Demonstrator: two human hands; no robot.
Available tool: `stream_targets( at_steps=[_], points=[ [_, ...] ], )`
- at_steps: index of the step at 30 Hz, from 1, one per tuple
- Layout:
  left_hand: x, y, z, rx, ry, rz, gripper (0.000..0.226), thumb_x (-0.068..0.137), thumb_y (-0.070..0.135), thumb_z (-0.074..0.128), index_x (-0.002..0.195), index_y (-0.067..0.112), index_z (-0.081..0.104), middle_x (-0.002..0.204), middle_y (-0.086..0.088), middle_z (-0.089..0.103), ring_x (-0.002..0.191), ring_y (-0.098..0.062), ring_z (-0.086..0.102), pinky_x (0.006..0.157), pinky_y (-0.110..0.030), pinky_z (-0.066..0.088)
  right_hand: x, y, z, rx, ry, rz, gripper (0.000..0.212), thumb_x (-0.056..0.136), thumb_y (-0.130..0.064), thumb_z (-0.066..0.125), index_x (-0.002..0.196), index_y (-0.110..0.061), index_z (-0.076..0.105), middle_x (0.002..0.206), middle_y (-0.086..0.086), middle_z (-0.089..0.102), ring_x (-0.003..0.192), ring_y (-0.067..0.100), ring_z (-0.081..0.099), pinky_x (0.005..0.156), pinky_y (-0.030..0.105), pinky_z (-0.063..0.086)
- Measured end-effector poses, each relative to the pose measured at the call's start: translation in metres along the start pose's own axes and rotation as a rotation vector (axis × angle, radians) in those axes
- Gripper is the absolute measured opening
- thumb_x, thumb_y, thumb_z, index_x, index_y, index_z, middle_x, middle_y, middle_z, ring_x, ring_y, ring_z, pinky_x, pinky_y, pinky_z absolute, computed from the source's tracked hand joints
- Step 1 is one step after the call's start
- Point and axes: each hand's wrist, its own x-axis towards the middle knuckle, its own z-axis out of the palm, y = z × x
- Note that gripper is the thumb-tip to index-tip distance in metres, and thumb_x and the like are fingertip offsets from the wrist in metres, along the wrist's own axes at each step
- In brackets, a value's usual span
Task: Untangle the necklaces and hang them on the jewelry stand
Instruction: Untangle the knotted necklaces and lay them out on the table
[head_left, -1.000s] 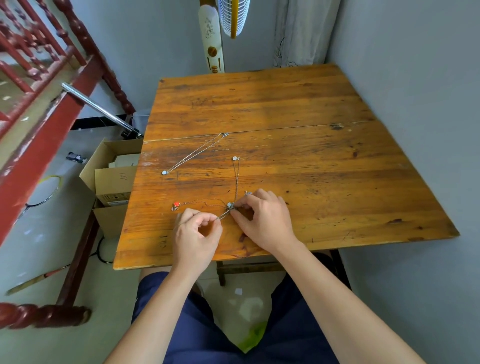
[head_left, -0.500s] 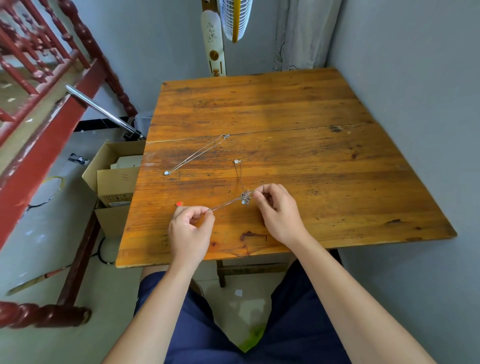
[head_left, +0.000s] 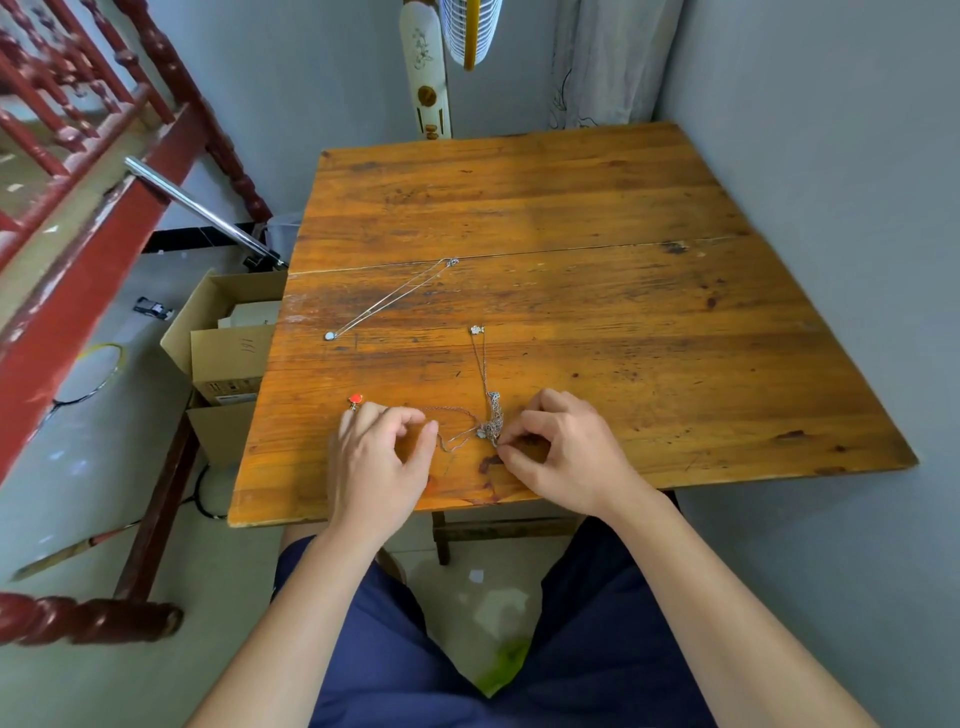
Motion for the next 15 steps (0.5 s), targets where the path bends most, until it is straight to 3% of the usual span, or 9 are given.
stream_targets(
  at_steps=[3,8,11,15],
  points=[
    [0.013,0.006,0.008,0.008,-0.040,0.096,0.022,0.093,0.029,0.062,0.111,0.019,0.072,0.094,0.004,0.060,0.094,-0.016,0.050,0.090,-0.038,0.045,0.000,0.002,0.001,0.017,0.006,0.006,0.022,0.086,-0.045,0.060,0.095,-0.033,0.077,0.089,-0.012,0.056,0.087,0.010,0.054,0.080,0.035,0.047],
    [0.027,0.011,0.020,0.067,-0.155,0.198,0.028,0.093,0.032,0.062,0.118,0.021,0.070,0.097,0.004,0.057,0.097,-0.016,0.046,0.080,-0.032,0.043,0.014,0.007,0.001,0.040,0.140,0.088,0.021,0.095,-0.021,0.063,0.114,-0.021,0.073,0.090,-0.007,0.057,0.073,0.011,0.056,0.068,0.034,0.055],
    [0.029,0.010,0.022,0.038,-0.161,0.191,0.024,0.091,0.033,0.066,0.111,0.023,0.074,0.094,0.006,0.053,0.095,-0.015,0.045,0.077,-0.030,0.043,0.027,0.006,0.000,-0.038,0.094,0.091,0.028,0.097,-0.032,0.061,0.124,-0.027,0.069,0.094,-0.007,0.057,0.075,0.015,0.061,0.064,0.035,0.056],
    [0.037,0.010,0.021,-0.002,-0.132,0.170,0.015,0.093,0.029,0.063,0.100,0.023,0.075,0.091,0.006,0.060,0.092,-0.016,0.051,0.073,-0.032,0.046,0.036,0.005,-0.001,-0.131,0.040,0.078,0.024,0.096,-0.045,0.061,0.118,-0.042,0.070,0.095,-0.010,0.057,0.077,0.013,0.061,0.058,0.027,0.050]
  ],
)
